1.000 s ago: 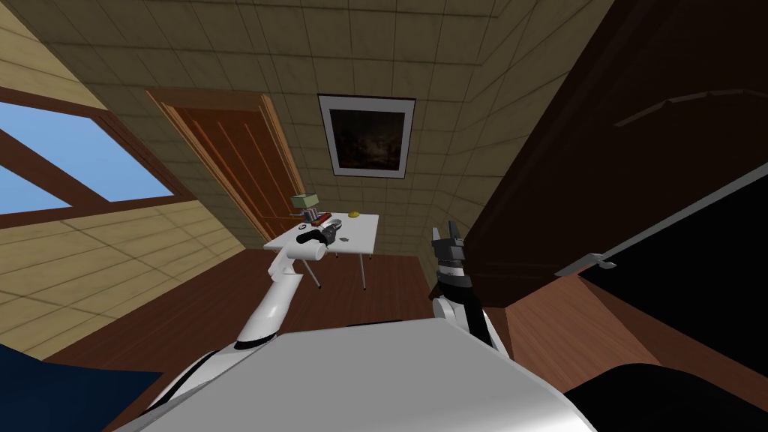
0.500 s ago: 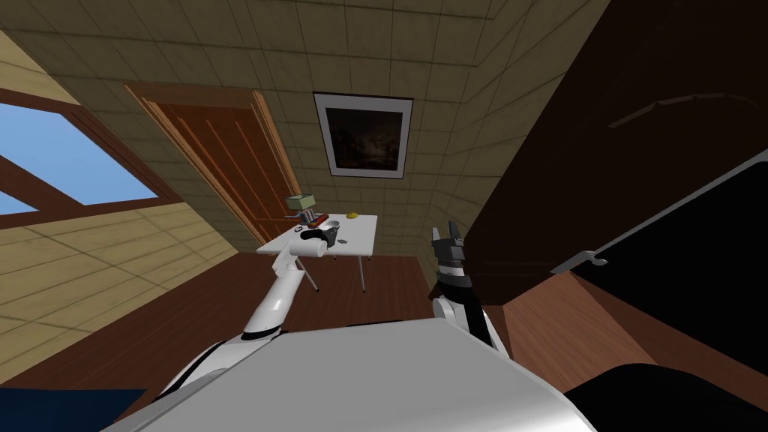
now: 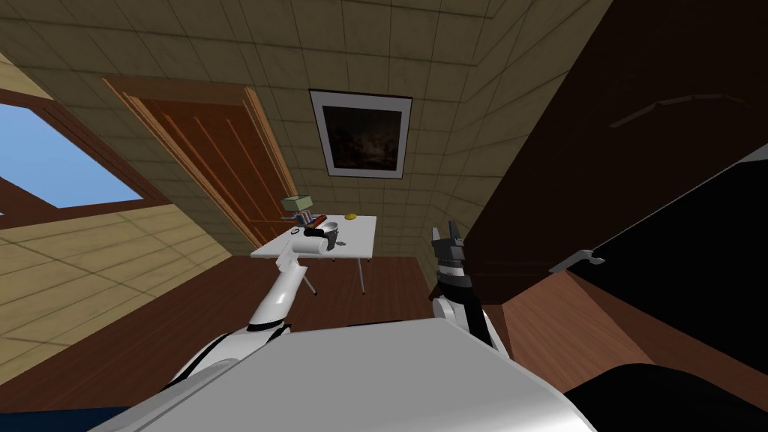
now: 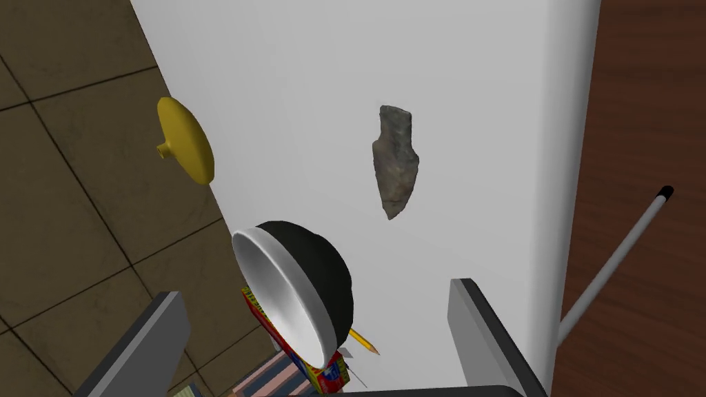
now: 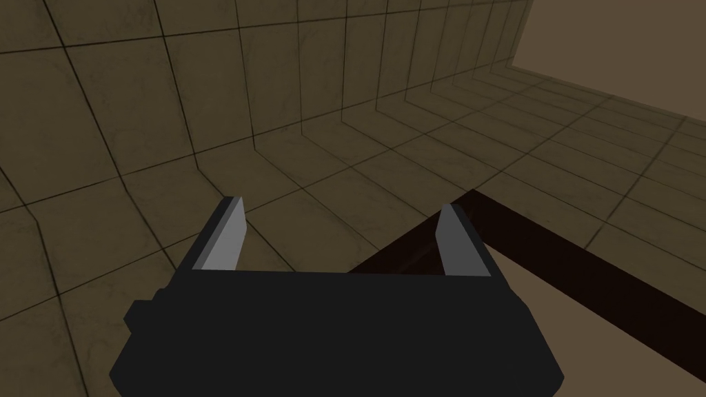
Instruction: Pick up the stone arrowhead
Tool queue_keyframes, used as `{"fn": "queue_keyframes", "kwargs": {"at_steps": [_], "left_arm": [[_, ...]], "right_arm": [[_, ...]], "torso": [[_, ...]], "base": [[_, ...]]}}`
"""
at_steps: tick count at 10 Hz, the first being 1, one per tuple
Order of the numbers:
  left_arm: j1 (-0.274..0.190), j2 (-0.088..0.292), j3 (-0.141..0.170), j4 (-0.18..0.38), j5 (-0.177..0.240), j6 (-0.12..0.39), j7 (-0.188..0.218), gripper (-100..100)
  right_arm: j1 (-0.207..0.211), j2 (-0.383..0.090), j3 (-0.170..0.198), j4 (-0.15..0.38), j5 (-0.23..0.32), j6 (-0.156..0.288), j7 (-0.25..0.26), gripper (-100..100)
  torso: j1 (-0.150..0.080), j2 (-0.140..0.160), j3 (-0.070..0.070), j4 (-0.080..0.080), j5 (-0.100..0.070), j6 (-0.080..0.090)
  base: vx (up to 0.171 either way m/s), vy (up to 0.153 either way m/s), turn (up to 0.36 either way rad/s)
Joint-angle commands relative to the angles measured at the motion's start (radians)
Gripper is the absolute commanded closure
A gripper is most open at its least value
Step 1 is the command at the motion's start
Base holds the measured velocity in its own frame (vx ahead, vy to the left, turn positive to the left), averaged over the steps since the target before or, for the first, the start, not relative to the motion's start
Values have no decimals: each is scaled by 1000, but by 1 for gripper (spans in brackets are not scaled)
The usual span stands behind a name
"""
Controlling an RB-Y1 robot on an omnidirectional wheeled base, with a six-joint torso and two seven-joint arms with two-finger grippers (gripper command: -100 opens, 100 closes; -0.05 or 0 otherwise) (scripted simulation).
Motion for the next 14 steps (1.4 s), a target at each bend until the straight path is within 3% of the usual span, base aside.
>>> {"fn": "queue_keyframes", "kwargs": {"at_steps": [1, 2, 5, 7, 14], "left_arm": [[-11, -2, 2, 10, 0, 50, -2, -100], [-11, -2, 2, 10, 0, 58, -2, -100], [-51, -6, 12, 78, 7, 153, -15, -100], [-51, -6, 12, 78, 7, 188, -15, -100], [-118, -15, 29, 198, 19, 394, -36, -100]], "right_arm": [[0, 0, 0, 0, 0, 0, 0, 0], [0, 0, 0, 0, 0, 0, 0, 0], [0, 0, 0, 0, 0, 0, 0, 0], [0, 0, 0, 0, 0, 0, 0, 0], [0, 0, 0, 0, 0, 0, 0, 0]], "torso": [[0, 0, 0, 0, 0, 0], [0, 0, 0, 0, 0, 0], [0, -1, 0, 0, 0, 0], [1, -1, -1, 0, 0, -1], [0, -2, -1, -1, 0, -1]], "base": [[56, 30, -52], [24, 12, 2], [69, 27, -69], [54, 24, -18], [75, 32, -60]]}}
